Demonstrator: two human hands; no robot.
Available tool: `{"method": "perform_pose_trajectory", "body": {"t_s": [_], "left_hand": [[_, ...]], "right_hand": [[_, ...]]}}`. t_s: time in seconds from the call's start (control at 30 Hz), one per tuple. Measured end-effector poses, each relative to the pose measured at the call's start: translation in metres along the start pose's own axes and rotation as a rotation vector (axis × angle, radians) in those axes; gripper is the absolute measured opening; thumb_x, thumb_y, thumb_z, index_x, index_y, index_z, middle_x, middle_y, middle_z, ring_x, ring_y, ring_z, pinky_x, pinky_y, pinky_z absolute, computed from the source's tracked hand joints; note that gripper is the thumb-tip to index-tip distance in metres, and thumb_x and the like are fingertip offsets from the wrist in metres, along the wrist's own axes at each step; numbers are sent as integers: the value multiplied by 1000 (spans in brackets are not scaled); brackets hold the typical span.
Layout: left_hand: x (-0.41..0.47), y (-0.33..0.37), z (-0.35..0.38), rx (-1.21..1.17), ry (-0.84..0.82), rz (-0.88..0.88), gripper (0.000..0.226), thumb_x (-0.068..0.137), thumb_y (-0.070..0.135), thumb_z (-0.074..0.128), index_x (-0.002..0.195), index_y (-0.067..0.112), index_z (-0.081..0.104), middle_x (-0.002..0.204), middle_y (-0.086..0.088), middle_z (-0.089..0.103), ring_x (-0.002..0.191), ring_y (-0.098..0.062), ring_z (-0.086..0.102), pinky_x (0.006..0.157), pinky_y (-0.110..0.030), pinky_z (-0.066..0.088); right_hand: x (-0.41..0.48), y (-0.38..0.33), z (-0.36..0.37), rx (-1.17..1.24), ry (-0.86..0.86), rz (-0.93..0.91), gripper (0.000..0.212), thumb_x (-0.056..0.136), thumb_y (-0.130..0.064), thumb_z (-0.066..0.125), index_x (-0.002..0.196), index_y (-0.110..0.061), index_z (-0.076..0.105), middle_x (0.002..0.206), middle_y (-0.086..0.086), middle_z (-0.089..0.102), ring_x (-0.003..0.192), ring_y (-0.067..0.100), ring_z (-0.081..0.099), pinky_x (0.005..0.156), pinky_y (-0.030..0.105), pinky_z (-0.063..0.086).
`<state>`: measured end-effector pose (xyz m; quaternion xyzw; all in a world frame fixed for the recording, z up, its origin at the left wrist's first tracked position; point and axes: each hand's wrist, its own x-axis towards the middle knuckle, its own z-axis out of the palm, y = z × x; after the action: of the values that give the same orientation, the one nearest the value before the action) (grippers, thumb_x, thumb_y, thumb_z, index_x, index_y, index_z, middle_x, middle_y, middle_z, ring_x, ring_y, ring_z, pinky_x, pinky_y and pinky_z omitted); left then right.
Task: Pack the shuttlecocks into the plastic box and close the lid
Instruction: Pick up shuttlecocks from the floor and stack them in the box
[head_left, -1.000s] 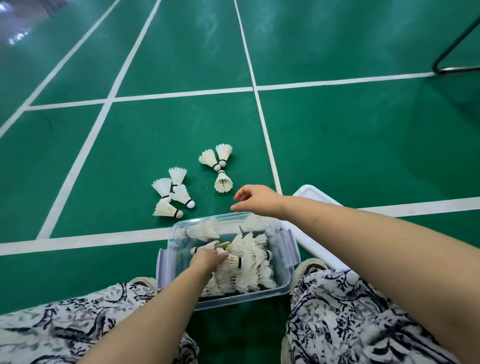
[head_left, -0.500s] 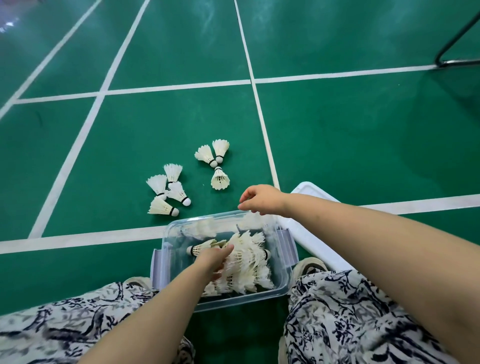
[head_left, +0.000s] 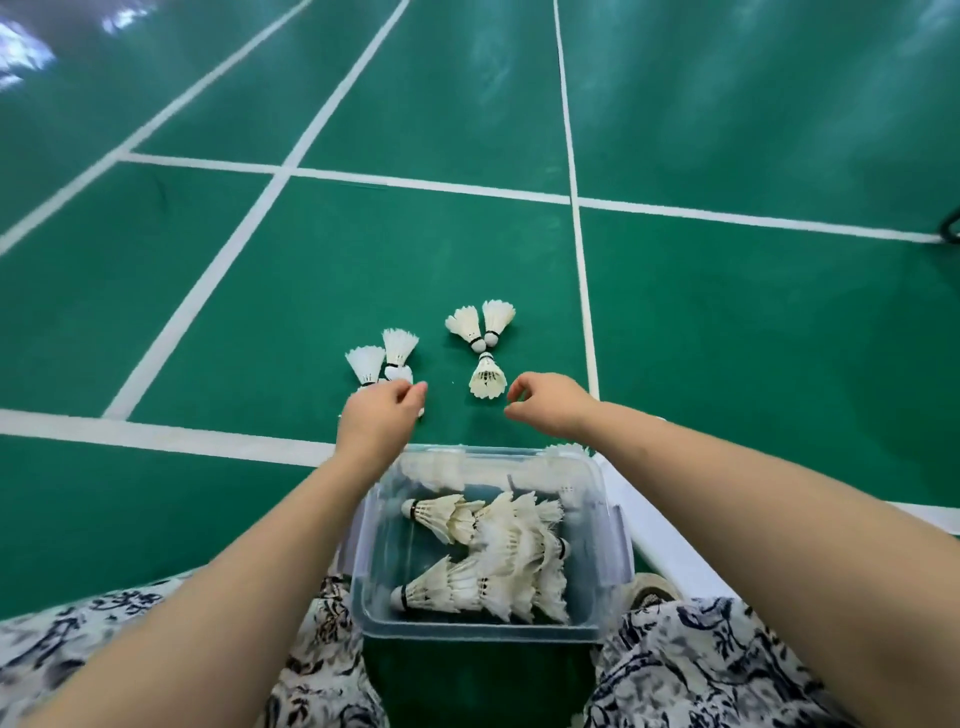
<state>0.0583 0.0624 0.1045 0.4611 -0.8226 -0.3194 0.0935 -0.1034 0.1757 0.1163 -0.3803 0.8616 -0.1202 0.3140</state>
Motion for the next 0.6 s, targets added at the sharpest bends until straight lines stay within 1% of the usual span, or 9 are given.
{"method": "perform_pose_trajectory", "body": {"t_s": [0.03,0.1,0.17,0.23,0.3,0.37,0.43,0.53,0.6], "left_hand": [[6,-2,-5,-4,7,-13,42,95,35,43,77,2,62,70,-12,63,75,-31,59,59,-31,38],[17,-7,-11,-26,29,-42,41,95,34,43,75,3,60,67,-11,59,72,-29,52,53,-29,31],[25,-15,-12,-77,47,-77,41,95,35,43,74,5,59,66,-9,58,68,-26,50,52,-27,29],[31,-25,-9,-116,52,-119,38,95,36,43,70,11,56,62,-3,55,67,-24,50,53,-29,30],[36,-37,-2,-117,46,-155,31,95,37,43,75,18,57,64,4,56,71,-22,52,57,-29,33],[44,-48,5,-113,43,-191,26,95,36,43,82,20,59,63,11,55,73,-19,53,59,-28,33],[55,-58,11,-138,53,-236,21,95,35,44,89,21,59,67,11,55,76,-18,52,62,-28,34],[70,-70,20,-166,80,-270,23,95,34,44,97,19,61,80,5,58,82,-19,53,67,-28,36],[77,-75,25,-177,83,-282,23,95,33,45,96,18,62,83,3,60,83,-20,54,67,-29,37]], "right_hand": [[7,-1,2,-23,1,16,35,88,-26,55,120,-14,55,112,9,61,87,23,52,74,26,39],[24,-1,9,-27,17,64,47,86,-30,58,129,-16,47,123,12,55,97,27,56,79,29,44],[41,-1,15,-8,38,117,59,82,-32,63,134,-17,41,132,15,46,108,32,56,89,34,47],[60,-2,21,-9,23,156,68,79,-34,66,138,-18,35,137,15,38,113,34,54,97,40,46],[80,-3,28,-25,-7,183,77,78,-34,67,141,-19,27,142,14,30,118,35,50,102,42,42],[102,-4,40,-38,-36,201,86,76,-38,69,144,-22,21,147,13,24,125,37,45,107,42,37],[125,-8,55,-22,-37,212,93,73,-46,71,146,-27,17,150,11,18,130,40,36,110,43,33],[158,-16,71,-90,55,210,91,72,-54,69,145,-36,18,155,3,9,138,39,21,107,50,31],[180,-16,75,-138,61,205,82,74,-54,67,143,-39,24,155,1,8,136,38,22,104,49,33]]}}
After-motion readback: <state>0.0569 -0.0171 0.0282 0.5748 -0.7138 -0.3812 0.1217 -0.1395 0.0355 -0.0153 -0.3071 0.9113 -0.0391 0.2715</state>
